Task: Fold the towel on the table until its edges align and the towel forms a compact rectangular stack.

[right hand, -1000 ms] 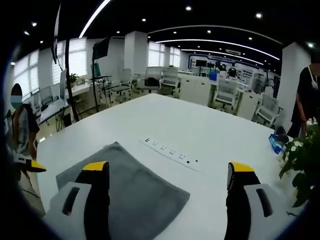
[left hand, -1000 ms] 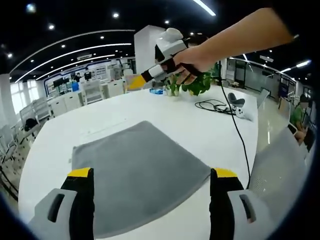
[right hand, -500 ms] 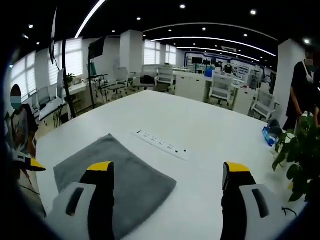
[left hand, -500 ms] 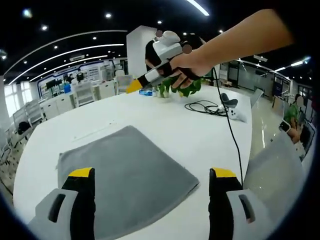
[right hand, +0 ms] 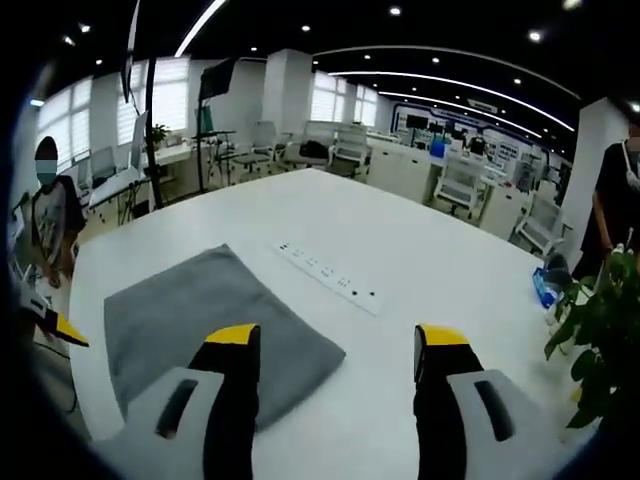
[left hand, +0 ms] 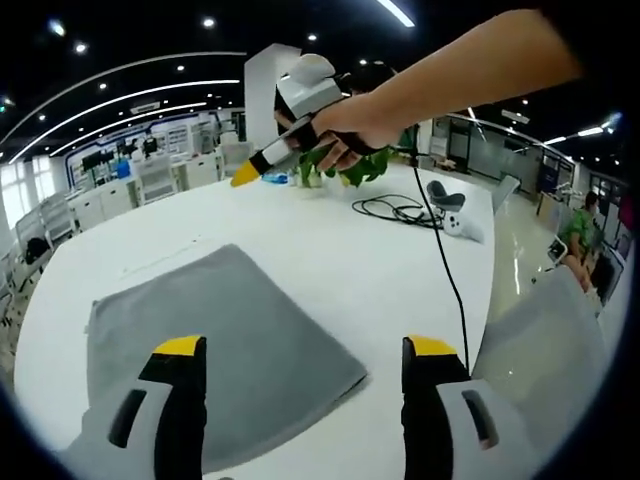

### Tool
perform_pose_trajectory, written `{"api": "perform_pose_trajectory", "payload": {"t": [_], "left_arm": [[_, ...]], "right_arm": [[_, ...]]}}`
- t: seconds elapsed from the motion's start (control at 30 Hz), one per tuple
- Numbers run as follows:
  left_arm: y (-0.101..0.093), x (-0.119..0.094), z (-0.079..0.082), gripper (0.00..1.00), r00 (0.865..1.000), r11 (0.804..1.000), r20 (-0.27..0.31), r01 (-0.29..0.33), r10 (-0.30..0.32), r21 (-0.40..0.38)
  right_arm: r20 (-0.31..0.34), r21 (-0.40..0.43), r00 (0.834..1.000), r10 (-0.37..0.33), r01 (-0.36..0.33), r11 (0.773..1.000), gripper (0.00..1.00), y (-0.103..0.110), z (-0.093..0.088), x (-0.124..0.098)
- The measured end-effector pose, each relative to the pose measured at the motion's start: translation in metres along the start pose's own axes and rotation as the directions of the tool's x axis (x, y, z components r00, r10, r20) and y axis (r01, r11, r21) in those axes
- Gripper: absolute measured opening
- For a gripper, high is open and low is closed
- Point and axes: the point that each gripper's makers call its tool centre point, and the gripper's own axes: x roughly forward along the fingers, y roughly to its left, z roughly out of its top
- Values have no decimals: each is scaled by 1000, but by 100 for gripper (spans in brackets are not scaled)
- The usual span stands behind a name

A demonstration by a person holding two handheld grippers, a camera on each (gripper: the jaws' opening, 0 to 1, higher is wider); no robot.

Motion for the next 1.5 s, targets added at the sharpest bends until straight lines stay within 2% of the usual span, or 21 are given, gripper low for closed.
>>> {"api": "perform_pose_trajectory", "payload": {"t": [0.1,0.27,0.37,0.43,0.5,0.6,0.77,0.9,0.97,1.1,1.27,1.5], "left_arm": [[-4,6,-3,77,1000,1000,-12,4,-4,1],[-12,13,-4,74,1000,1000,-20,17,-17,6],[-19,19,-9,72,999,1000,-34,25,-25,7],[-23,21,-12,71,999,1000,-38,28,-27,5],[-26,24,-14,71,999,1000,-37,21,-21,2],[-30,29,-20,70,999,1000,-48,25,-25,-11],[-39,37,-29,65,997,999,-71,34,-33,12],[-42,42,-32,59,996,999,-78,35,-33,29],[-45,45,-35,56,996,997,-85,38,-33,66],[-47,51,-39,53,995,998,-96,44,-39,55],[-49,58,-51,51,990,997,-133,49,-40,61],[-52,66,-66,42,983,996,-178,54,-42,65]], "right_arm": [[-5,3,1000,14,-14,1000,57,-5,-6,6],[-13,0,999,32,-32,1000,54,-1,-13,5],[-18,-1,999,43,-43,999,50,5,-19,3],[-22,7,998,54,-54,999,48,0,-23,8],[-16,38,998,63,-62,997,46,8,-25,3],[-1,48,998,68,-68,997,44,6,-27,4],[-25,41,996,83,-82,996,40,2,-38,10],[-37,39,995,97,-95,995,37,2,-44,14],[-33,44,994,107,-105,994,37,2,-47,14],[-33,51,992,118,-116,992,35,0,-51,20],[-40,36,990,138,-137,990,28,3,-59,26],[-34,36,988,153,-151,988,24,5,-68,33]]}}
